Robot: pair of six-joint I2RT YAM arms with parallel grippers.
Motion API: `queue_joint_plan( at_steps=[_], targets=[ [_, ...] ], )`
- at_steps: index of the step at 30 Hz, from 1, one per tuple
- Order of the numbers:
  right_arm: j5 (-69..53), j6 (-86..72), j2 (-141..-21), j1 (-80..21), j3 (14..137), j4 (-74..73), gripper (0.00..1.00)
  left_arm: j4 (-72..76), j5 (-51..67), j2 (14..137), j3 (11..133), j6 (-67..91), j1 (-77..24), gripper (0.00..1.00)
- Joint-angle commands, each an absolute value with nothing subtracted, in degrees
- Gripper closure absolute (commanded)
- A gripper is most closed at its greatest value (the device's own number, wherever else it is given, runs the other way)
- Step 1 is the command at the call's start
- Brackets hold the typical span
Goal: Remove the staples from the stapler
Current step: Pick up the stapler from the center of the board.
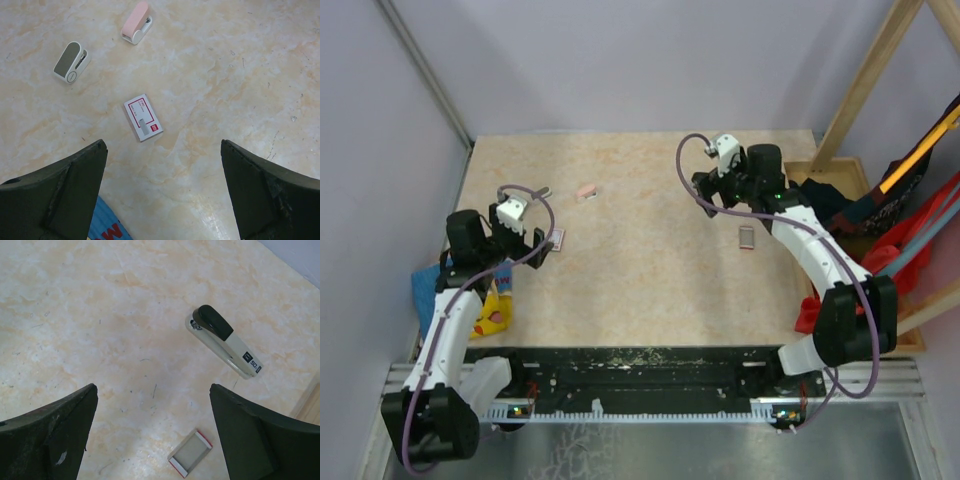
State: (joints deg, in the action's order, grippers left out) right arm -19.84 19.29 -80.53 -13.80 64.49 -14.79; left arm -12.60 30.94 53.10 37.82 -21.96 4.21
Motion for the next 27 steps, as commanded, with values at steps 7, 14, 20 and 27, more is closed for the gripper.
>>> queue_joint_plan(
  at_steps=[7,14,20,27],
  targets=[
    [-15.4,20.2,-87.5,-15.1,74.1,-15.9,0.07,-13.9,32.6,51.1,39.6,-23.5,4.2,0.00],
    [-9.2,16.2,-90.0,-15.8,73.5,-14.1,0.07,-14.0,32.9,53.0,39.7,-23.8,4.2,0.00],
    [-7.0,15.8,-91.2,-16.4,72.4,-14.1,0.07,-13.4,30.3,55.3,40.2,-23.2,4.1,0.00],
    [-6.5,15.9,-91.9,-16.6,71.4,-14.5,0.07,-13.6,27.5,58.5,41.2,-22.5,4.2,0.00]
  ],
)
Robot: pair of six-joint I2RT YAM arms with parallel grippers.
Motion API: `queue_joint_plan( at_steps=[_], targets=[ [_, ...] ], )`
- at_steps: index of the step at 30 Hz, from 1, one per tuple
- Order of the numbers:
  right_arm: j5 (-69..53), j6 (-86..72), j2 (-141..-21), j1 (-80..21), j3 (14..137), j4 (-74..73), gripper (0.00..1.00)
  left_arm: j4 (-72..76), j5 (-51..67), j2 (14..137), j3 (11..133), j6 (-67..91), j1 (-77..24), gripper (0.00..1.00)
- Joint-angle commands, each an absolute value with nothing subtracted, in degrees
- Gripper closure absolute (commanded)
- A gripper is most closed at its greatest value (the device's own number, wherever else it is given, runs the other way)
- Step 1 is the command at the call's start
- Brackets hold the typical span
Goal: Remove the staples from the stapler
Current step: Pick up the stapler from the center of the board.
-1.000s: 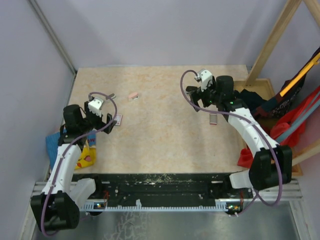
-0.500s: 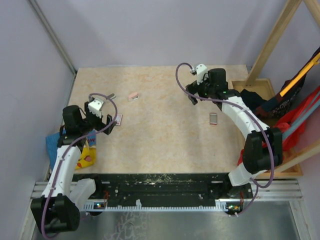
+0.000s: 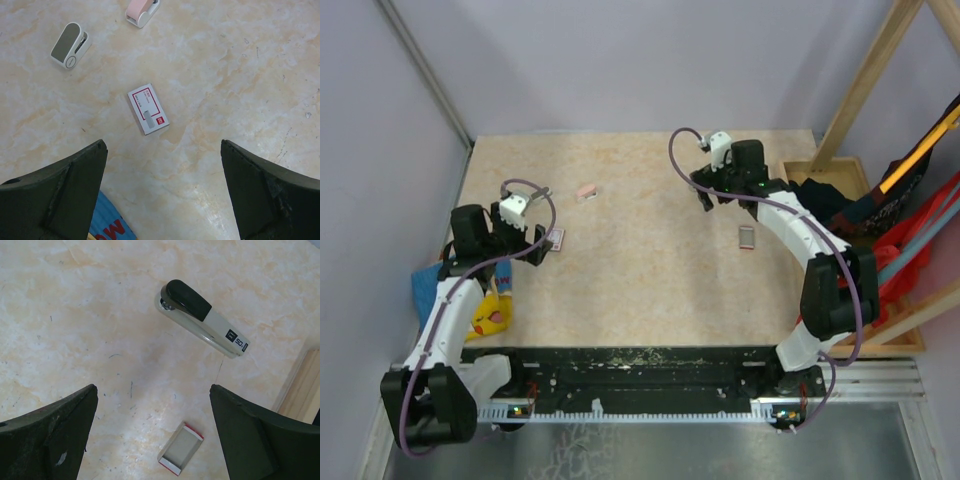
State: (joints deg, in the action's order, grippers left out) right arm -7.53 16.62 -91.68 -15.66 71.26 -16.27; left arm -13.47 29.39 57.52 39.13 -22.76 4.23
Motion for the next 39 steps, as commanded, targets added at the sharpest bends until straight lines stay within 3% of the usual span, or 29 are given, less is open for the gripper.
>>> queue_joint_plan(
  at_steps=[1,23,39],
  targets=[
    [-6.5,15.9,-91.9,-16.6,71.2,-14.4,0.07,-13.6,27.1,58.7,41.4,-22.4,4.1,0.00],
    [-4.4,16.4,-94.1,-16.5,71.0,-14.2,0.07,-12.7,27.9,62.1,43.5,-22.3,4.0,0.00],
    [-8.5,18.7,-95.4,-16.6,70.2,-15.6,0.06,-8.2,33.9,91.0,65.1,-28.8,1.5,0.00]
  ],
)
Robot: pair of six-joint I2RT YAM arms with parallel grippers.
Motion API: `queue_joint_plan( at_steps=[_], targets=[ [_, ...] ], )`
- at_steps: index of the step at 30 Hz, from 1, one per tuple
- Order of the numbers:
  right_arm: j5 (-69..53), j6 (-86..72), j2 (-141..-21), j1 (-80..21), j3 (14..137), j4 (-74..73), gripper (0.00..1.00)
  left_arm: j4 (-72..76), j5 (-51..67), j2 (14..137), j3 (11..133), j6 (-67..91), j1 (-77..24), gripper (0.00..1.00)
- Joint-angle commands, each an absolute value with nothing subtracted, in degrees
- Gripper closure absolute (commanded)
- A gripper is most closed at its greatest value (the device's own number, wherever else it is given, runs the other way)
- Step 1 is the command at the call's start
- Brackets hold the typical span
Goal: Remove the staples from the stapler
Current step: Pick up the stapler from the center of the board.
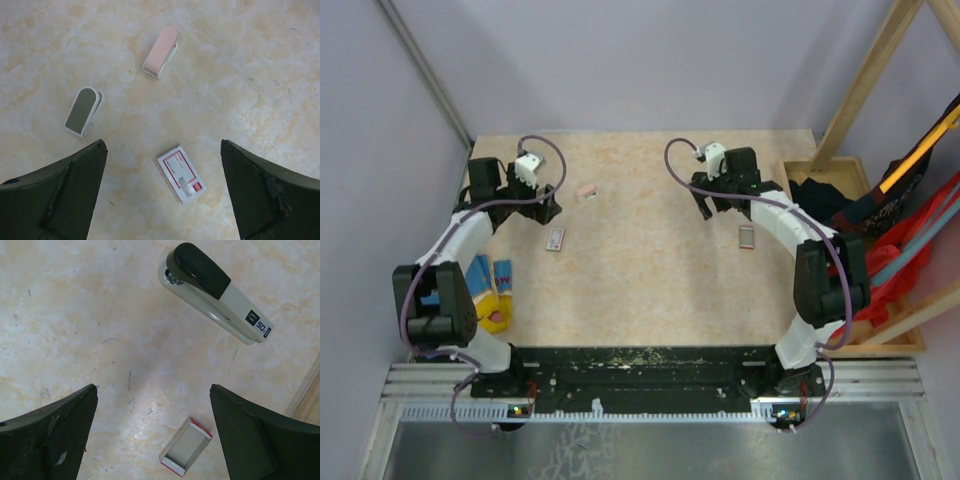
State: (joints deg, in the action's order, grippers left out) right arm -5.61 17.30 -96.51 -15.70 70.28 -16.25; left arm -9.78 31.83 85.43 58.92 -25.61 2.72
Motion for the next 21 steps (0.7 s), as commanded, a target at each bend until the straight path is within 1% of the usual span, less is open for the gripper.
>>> queue_joint_plan(
  at_steps=[1,11,16,21],
  targets=[
    [-9.5,19.0,-95.4,-16.6,70.1,-15.9,0.06,-8.2,34.0,93.1,66.8,-29.3,1.3,0.00],
    [-18.3,21.4,-95.4,-16.7,69.7,-18.1,0.07,-11.6,31.7,111.1,84.5,-33.7,-2.5,0.01],
    [-21.5,22.5,-95.4,-16.7,69.6,-19.3,0.07,-15.1,30.7,117.3,91.3,-36.7,-5.0,0.05],
    [-23.7,23.5,-95.4,-17.0,69.6,-20.3,0.08,-18.6,33.1,121.0,95.2,-39.4,-6.8,0.10]
  ],
)
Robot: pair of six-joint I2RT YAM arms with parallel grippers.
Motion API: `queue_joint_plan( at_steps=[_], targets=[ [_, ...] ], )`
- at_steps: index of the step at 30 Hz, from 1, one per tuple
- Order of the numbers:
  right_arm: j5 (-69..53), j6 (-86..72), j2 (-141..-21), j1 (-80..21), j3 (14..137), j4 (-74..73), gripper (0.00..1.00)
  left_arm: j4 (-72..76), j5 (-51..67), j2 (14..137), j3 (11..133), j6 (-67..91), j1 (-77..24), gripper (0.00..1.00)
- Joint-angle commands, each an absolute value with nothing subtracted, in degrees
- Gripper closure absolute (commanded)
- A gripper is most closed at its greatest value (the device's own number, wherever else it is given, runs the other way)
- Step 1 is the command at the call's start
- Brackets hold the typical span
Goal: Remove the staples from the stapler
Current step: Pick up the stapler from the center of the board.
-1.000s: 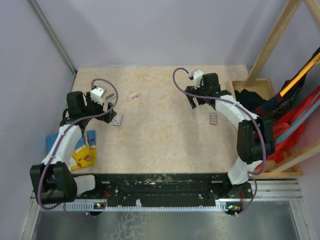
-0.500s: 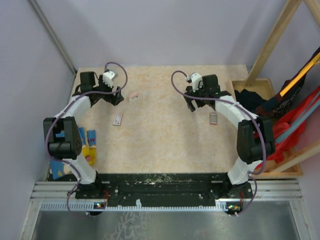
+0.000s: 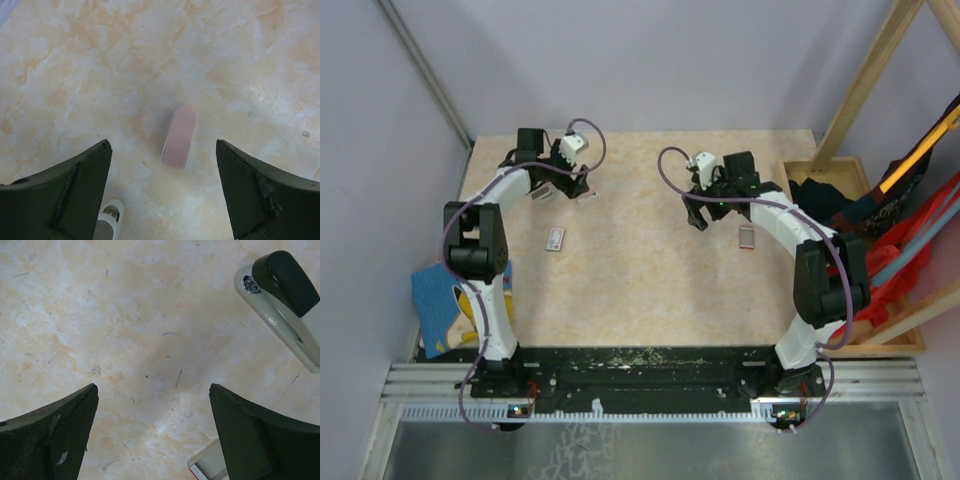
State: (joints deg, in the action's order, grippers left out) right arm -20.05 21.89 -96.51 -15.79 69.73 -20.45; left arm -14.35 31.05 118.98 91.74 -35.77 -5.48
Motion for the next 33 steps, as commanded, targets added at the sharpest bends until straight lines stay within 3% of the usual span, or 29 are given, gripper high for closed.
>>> queue_joint_plan(
  at_steps=[1,23,33],
  targets=[
    [-23.8,23.7,-95.4,-17.2,69.6,-20.5,0.08,-19.2,33.5,121.6,95.8,-40.0,-7.1,0.11],
    [-25.8,24.7,-95.2,-17.3,69.4,-21.6,0.08,-26.5,32.5,130.9,104.4,-46.1,-9.4,0.35],
    [-25.9,24.8,-95.2,-17.4,69.3,-21.7,0.08,-28.5,33.3,131.7,104.4,-47.6,-9.6,0.58]
  ],
)
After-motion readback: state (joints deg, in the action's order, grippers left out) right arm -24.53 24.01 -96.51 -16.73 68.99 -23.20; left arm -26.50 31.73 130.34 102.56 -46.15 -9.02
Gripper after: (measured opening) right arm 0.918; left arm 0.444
